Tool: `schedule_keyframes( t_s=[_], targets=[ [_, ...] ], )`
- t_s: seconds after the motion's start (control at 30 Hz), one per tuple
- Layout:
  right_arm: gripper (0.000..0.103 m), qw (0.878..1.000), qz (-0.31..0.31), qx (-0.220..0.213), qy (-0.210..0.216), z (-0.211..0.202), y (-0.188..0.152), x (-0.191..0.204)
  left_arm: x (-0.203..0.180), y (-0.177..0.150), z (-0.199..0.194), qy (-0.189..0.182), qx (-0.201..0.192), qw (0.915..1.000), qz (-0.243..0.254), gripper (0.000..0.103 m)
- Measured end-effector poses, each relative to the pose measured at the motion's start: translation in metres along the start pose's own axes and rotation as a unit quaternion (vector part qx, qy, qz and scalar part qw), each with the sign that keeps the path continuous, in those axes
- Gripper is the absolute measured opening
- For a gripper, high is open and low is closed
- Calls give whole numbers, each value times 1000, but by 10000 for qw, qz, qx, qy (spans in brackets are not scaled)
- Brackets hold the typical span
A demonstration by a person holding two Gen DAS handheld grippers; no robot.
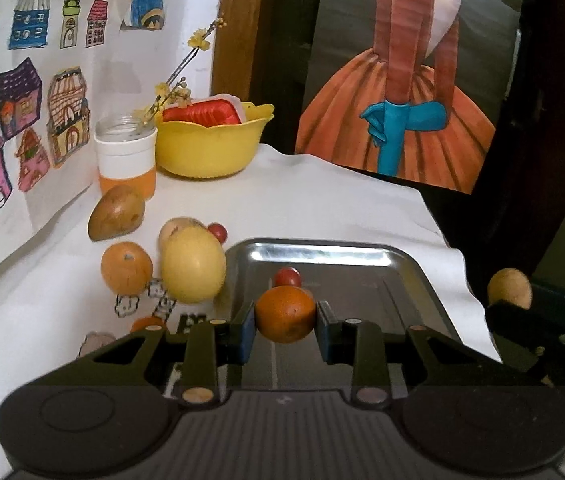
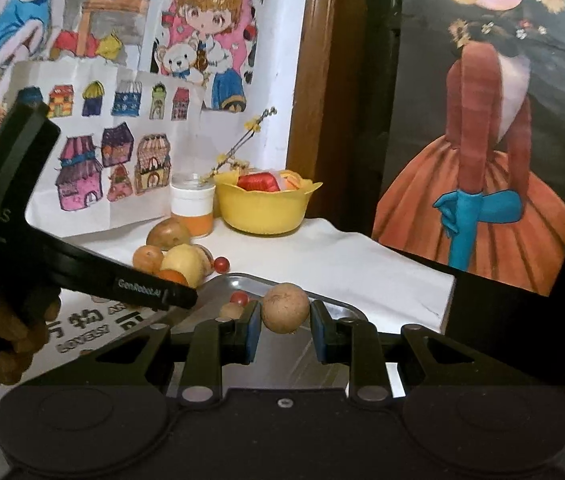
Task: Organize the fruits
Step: 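Carry the tangerine and the brown fruit over the metal tray with both tools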
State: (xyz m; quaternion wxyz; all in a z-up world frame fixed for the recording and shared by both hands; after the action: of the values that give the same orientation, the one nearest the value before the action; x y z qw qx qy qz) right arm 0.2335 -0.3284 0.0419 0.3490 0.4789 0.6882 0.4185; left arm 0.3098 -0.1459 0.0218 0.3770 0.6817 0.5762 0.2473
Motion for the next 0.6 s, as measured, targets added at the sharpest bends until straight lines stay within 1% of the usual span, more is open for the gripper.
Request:
schedule_keyframes(
  t_s=[0.2,0.33,0.47,0.6],
  targets=[
    [28,9995,95,223,223,44,5,-10,7,6,22,24,51,10000,-34,34],
    [28,9988,193,322,303,62,5,-15,10,4,35,27,119,9999,-51,34],
    [28,9982,275,436,319,78,2,-19,12,3,44,6,170,9998,-43,34],
    [28,9978,250,580,209,92,-4,-21,11,2,50,-48,218,9997,-24,34]
  ],
)
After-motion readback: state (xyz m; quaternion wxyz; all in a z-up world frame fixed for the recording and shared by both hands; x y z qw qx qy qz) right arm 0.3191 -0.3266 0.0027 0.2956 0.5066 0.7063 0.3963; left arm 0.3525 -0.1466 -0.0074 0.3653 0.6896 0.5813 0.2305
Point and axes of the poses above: each gripper's, at about its wrist camera, not at the fingertips, and z roughly the way its jaws point, x to its left, y to its top, the point moved 2 cm from there along z, roughly the way its jaws point, and after that the axes turned 2 degrees about y, right-handed, at the moved point
